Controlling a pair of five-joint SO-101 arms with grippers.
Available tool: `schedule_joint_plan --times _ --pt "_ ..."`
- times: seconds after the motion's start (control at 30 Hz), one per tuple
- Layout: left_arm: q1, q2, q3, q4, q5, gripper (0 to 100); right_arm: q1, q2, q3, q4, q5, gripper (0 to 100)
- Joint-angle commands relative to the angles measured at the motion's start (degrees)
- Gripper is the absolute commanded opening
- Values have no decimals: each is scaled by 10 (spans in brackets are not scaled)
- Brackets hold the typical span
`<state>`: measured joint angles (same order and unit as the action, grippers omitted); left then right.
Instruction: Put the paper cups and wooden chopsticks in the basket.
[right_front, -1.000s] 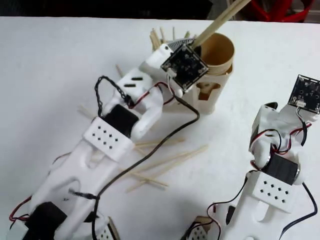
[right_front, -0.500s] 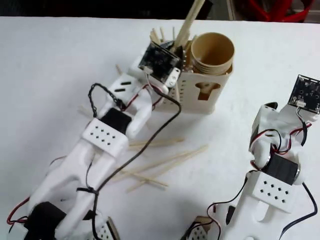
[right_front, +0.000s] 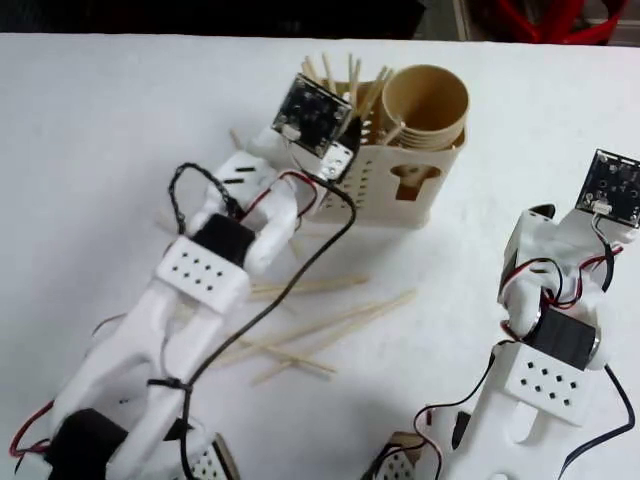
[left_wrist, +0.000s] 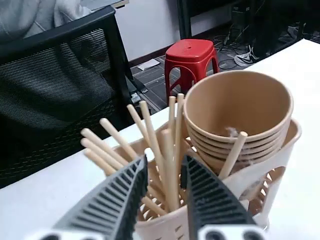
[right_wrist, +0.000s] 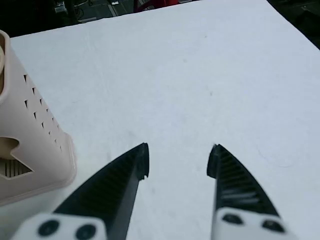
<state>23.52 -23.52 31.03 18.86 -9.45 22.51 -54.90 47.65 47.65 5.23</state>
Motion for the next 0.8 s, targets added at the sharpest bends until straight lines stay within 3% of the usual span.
schedule_joint_plan --times 0.0,0.17,0.37,0.43,0.53,0.77 --pt "-7 -74 -30 52 4 124 -6 -7 -4 -12 1 201" --pt "-11 -168 -30 180 3 124 -7 -7 -4 -12 1 201" --pt "-84 -274 -30 307 -1 124 -14 -7 -4 -12 2 201" --pt "-109 -307 -27 340 -33 124 -25 -7 -4 -10 9 201" --pt "-137 -365 3 370 -69 124 -45 -7 -4 -8 38 201" --pt "-240 -537 144 370 -77 124 -60 -7 -4 0 45 201"
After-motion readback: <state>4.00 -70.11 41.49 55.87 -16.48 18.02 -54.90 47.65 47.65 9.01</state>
